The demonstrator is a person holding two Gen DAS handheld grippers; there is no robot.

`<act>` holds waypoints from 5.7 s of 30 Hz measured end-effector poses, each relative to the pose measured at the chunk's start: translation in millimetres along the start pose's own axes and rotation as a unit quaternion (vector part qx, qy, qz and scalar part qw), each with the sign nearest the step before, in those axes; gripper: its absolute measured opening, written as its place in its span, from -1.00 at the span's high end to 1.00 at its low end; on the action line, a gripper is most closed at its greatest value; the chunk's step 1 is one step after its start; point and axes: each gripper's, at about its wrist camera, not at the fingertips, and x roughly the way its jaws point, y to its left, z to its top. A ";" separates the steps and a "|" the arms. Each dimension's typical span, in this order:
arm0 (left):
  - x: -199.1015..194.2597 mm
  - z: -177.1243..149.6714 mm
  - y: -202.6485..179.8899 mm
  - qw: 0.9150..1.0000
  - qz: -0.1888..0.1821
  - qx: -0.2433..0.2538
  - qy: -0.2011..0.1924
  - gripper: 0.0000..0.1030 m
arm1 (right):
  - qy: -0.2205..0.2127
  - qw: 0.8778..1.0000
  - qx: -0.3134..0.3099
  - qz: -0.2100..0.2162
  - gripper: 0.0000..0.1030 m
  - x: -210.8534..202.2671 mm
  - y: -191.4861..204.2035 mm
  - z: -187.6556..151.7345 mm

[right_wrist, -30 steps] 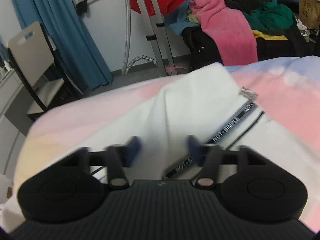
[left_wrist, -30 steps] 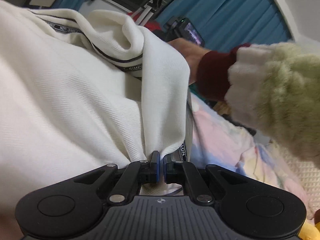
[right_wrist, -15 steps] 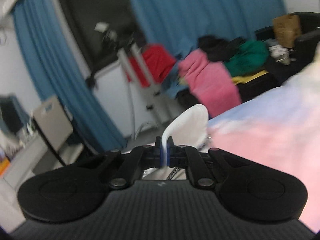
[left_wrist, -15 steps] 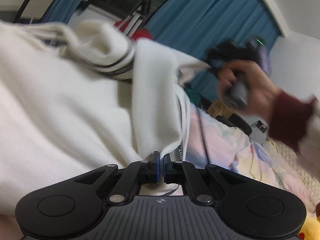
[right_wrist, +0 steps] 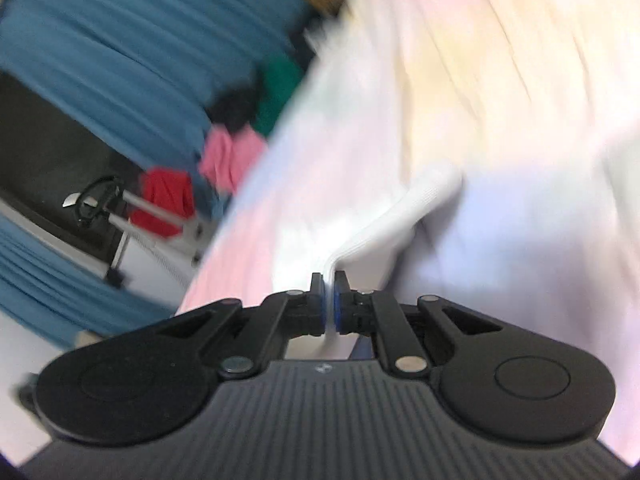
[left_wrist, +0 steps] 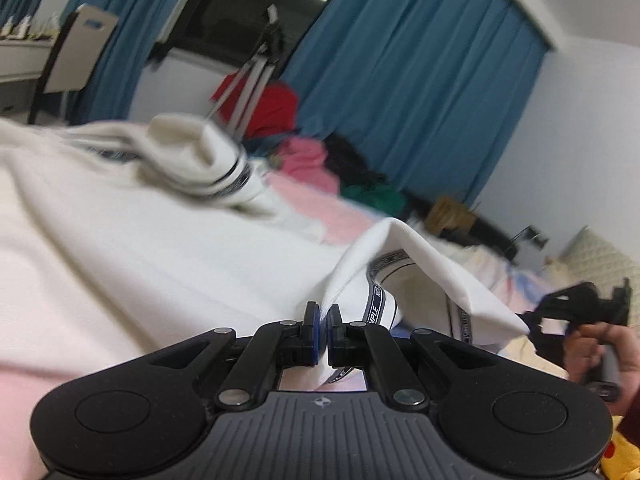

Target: Fold clothes

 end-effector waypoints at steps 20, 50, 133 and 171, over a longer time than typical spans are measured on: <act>16.3 -3.3 -5.4 0.998 0.049 0.006 0.040 0.89 | 0.013 0.999 0.020 -0.040 0.89 60.0 -62.6 34.4; 26.6 -6.9 -34.3 0.993 -0.046 0.071 0.081 0.66 | -0.184 0.952 0.007 -0.243 -0.44 -21.5 -97.6 64.5; -95.2 103.6 -10.2 0.975 0.220 0.035 0.002 -0.74 | 0.027 0.921 -0.388 -0.017 -0.40 -21.7 88.6 -125.2; -7.8 41.5 -3.8 0.985 0.170 0.016 -0.020 -0.86 | 0.082 0.915 -0.386 0.081 0.40 1.1 90.9 -167.4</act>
